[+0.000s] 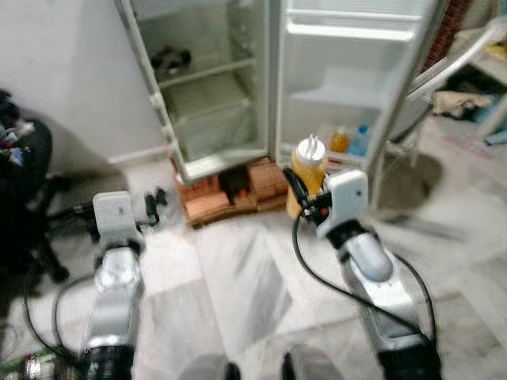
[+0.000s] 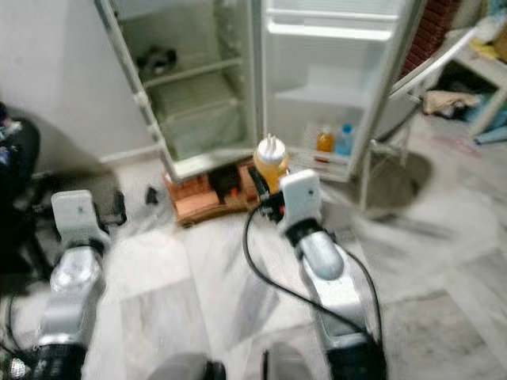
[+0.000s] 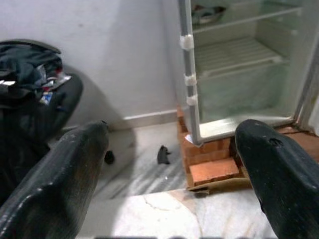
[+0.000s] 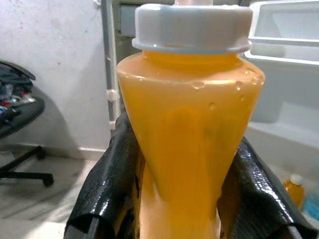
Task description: Restocking fridge
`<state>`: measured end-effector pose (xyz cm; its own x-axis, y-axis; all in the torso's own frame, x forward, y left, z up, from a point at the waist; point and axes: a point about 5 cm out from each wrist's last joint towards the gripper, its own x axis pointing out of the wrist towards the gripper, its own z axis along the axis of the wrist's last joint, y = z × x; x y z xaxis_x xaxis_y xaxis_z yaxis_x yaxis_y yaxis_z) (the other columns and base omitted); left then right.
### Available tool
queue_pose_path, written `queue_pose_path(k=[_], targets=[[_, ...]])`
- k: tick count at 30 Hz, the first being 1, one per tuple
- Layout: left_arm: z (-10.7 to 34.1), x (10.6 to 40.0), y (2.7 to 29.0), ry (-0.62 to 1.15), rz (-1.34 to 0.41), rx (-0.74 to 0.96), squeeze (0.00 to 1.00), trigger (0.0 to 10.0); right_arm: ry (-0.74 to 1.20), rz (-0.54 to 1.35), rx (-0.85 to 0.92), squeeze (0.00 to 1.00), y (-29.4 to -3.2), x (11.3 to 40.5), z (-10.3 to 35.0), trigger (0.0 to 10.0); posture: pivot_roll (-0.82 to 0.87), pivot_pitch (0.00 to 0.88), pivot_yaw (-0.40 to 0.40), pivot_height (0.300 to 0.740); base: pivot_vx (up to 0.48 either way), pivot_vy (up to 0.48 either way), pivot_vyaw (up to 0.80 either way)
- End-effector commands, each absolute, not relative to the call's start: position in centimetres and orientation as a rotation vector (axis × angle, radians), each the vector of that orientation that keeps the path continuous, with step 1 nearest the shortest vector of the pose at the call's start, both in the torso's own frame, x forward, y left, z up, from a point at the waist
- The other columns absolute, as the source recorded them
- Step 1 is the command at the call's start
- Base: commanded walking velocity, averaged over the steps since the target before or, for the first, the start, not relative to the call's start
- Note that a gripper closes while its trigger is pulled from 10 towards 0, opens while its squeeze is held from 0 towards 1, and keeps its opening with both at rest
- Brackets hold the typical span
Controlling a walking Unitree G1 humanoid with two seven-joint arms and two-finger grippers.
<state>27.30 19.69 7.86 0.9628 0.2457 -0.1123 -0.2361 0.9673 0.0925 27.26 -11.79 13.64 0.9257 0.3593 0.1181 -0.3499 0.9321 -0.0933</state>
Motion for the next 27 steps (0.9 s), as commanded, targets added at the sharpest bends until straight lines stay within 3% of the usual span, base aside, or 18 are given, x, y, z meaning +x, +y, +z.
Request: queue_pose_path(k=[1,27], targets=[[8.12,27.44,19.83,0.119,0.247,0.096,0.00,10.0,-0.157,0.346,-0.057,0.00,-11.89,27.48,14.10,10.0,0.00,0.089,0.047,0.740,0.469,0.000,0.00],[7.75,27.63,19.77,0.151,0.257,0.130,0.00,10.0,-0.173,0.349,-0.064,0.00,-11.71,27.87,14.37,10.0,0.00,0.087,0.049,0.740,0.477,0.000,0.00]])
